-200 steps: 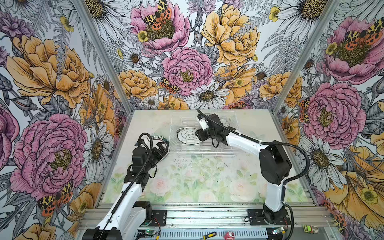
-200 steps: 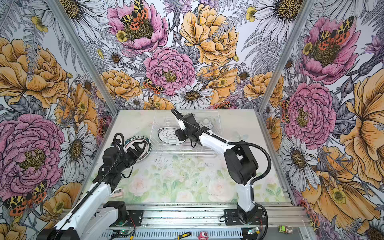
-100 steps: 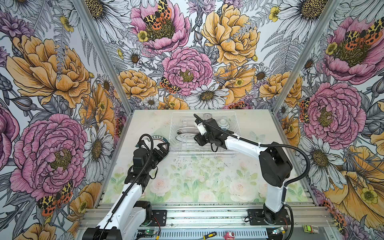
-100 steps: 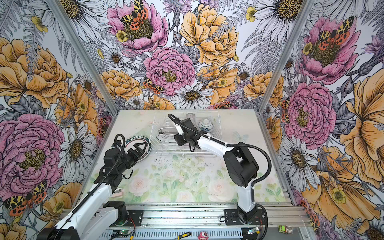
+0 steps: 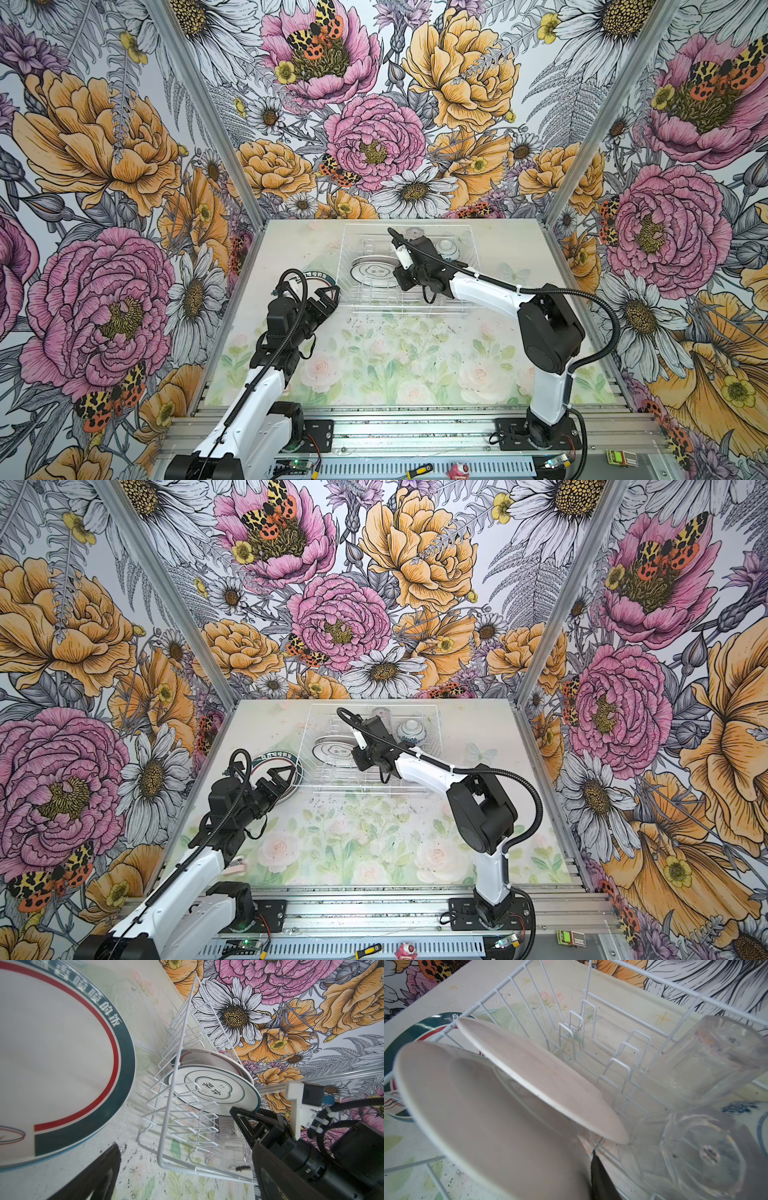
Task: Unload the mixed dishes from the dish rack
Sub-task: 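Reach the right gripper into the rack to the white plate with green rim, then grasp the white green-rimmed plate and lift it upright with the right gripper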
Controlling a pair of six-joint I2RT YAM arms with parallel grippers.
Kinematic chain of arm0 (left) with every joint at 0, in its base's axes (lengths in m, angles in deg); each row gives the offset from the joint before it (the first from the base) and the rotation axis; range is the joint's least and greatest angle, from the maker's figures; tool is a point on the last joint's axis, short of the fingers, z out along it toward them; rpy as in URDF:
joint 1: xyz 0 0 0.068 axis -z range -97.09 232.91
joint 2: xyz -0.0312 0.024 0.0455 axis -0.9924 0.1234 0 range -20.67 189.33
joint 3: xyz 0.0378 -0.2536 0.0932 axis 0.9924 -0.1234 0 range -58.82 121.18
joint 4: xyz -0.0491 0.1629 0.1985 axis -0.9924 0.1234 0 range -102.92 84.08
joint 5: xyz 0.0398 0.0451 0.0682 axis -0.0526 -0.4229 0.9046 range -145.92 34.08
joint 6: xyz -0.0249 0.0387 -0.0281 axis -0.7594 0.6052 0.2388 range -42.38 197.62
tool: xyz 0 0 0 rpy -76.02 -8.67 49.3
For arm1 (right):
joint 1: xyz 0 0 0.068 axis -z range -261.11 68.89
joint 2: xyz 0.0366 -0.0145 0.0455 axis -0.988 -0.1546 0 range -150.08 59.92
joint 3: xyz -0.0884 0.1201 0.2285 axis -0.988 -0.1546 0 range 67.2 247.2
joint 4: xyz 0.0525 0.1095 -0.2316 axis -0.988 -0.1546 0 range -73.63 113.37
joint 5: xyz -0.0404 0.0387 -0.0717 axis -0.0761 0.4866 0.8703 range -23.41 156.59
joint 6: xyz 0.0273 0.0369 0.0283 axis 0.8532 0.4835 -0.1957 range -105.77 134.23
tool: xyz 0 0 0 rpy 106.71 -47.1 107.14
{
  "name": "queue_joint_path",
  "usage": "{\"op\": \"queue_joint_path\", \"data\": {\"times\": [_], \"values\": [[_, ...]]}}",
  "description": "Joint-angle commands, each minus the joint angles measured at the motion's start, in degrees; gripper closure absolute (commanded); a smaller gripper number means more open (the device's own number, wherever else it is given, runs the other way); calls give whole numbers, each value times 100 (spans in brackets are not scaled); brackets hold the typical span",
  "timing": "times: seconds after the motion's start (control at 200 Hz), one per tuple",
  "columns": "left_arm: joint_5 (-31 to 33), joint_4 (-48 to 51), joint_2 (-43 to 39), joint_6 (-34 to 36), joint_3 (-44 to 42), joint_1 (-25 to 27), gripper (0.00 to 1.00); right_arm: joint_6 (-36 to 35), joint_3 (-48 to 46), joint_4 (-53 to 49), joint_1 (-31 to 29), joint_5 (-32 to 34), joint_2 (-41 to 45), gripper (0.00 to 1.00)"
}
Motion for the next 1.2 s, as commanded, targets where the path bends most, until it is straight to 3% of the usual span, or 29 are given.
{"op": "queue_joint_path", "data": {"times": [0.0, 0.26, 0.52, 1.196], "values": [[137, -190, -25, -4, -71, 59, 1, 177, -108, -103, -129, -28, 277, 75], [140, -199, -41, -29, -109, 98, 1, 194, -105, -95, -117, 445, 410, 89], [168, -241, -52, -65, -166, 126, 1, 230, -147, -52, -103, 779, 652, 94], [180, -476, 188, -122, -89, 264, 1, 485, -282, 117, -90, 321, 1433, 100]]}}
